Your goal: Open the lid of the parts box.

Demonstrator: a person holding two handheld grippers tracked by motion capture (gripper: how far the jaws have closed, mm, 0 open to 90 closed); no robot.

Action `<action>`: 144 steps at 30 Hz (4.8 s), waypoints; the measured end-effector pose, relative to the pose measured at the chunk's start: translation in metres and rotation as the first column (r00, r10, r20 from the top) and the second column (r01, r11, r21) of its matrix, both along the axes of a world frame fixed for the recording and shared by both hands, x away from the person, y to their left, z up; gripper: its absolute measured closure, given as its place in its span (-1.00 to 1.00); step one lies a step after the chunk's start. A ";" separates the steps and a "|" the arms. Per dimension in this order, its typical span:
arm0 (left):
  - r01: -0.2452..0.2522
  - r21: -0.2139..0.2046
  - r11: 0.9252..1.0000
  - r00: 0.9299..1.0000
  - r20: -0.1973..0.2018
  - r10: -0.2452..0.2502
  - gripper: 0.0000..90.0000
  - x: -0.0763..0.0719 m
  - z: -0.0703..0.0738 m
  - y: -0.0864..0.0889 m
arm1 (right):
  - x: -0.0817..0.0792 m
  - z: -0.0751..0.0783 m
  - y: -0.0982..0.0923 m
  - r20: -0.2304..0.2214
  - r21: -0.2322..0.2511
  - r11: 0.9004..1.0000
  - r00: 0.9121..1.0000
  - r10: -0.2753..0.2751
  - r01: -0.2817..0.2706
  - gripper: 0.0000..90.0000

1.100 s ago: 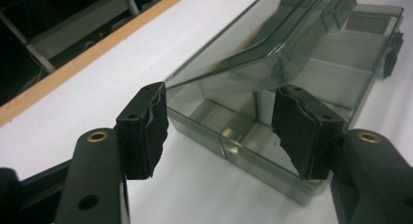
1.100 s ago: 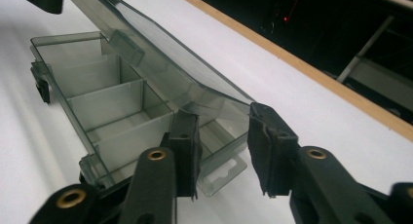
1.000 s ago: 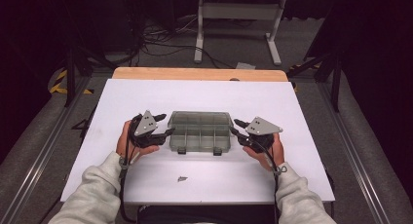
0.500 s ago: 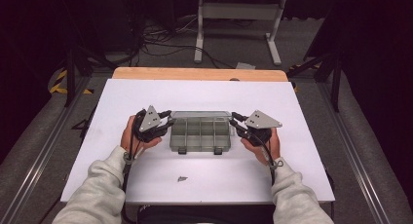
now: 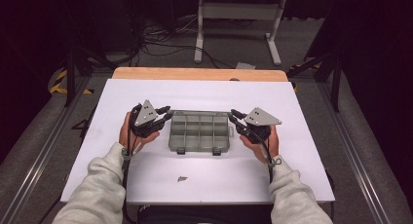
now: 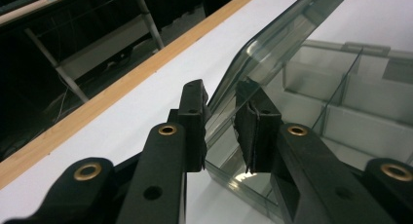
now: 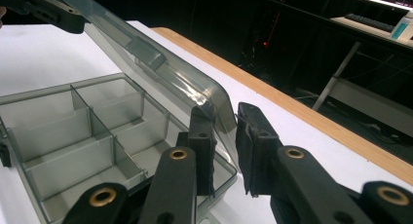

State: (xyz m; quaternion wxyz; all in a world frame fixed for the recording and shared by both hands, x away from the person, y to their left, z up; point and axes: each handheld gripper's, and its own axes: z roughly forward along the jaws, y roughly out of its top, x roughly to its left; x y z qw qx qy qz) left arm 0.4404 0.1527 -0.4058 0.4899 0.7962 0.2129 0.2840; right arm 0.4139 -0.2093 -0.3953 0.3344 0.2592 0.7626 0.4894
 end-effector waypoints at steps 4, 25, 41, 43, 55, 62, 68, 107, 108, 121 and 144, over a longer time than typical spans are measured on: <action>-0.001 -0.010 1.000 1.000 0.010 0.001 0.66 0.001 0.004 0.000 | 0.002 0.002 0.000 0.001 0.010 1.000 1.000 -0.006 0.006 0.75; -0.061 -0.090 0.994 0.998 0.006 0.061 0.41 0.019 0.006 -0.004 | 0.024 0.005 -0.005 -0.033 0.140 0.990 0.999 -0.026 0.030 0.72; -0.086 -0.055 0.995 0.995 -0.049 0.083 0.64 0.037 -0.011 -0.012 | 0.046 -0.014 -0.002 -0.096 0.198 0.977 0.993 -0.063 0.081 0.78; -0.093 -0.049 0.994 0.995 -0.048 0.091 0.65 0.039 -0.013 -0.012 | 0.049 -0.018 -0.003 -0.114 0.205 0.975 0.991 -0.067 0.089 0.79; -0.138 -0.034 0.990 0.985 -0.110 0.133 0.69 0.049 -0.027 -0.015 | 0.063 -0.037 -0.003 -0.203 0.156 0.977 0.973 -0.112 0.145 0.75; -0.159 -0.015 0.987 0.980 -0.125 0.156 0.67 0.052 -0.031 -0.014 | 0.062 -0.040 0.000 -0.202 0.131 0.977 0.969 -0.141 0.170 0.68; -0.179 0.008 0.984 0.973 -0.147 0.178 0.69 0.054 -0.036 -0.017 | 0.067 -0.045 -0.002 -0.214 0.122 0.974 0.963 -0.164 0.193 0.49; -0.213 0.041 0.976 0.971 -0.105 0.217 0.66 0.054 -0.032 -0.019 | 0.073 -0.036 0.000 -0.205 0.091 0.977 0.963 -0.172 0.194 0.75; -0.213 0.041 0.976 0.971 -0.105 0.217 0.66 0.054 -0.032 -0.019 | 0.074 -0.034 -0.001 -0.198 0.094 0.975 0.964 -0.179 0.200 0.77; -0.178 0.011 0.984 0.971 -0.157 0.178 0.85 0.059 -0.029 -0.019 | 0.082 -0.040 0.008 -0.254 0.040 0.981 0.951 -0.176 0.192 0.86; -0.045 -0.017 0.999 0.998 -0.036 0.044 0.58 0.008 0.006 -0.010 | 0.034 -0.008 0.001 -0.174 0.079 0.997 0.985 -0.005 0.019 0.42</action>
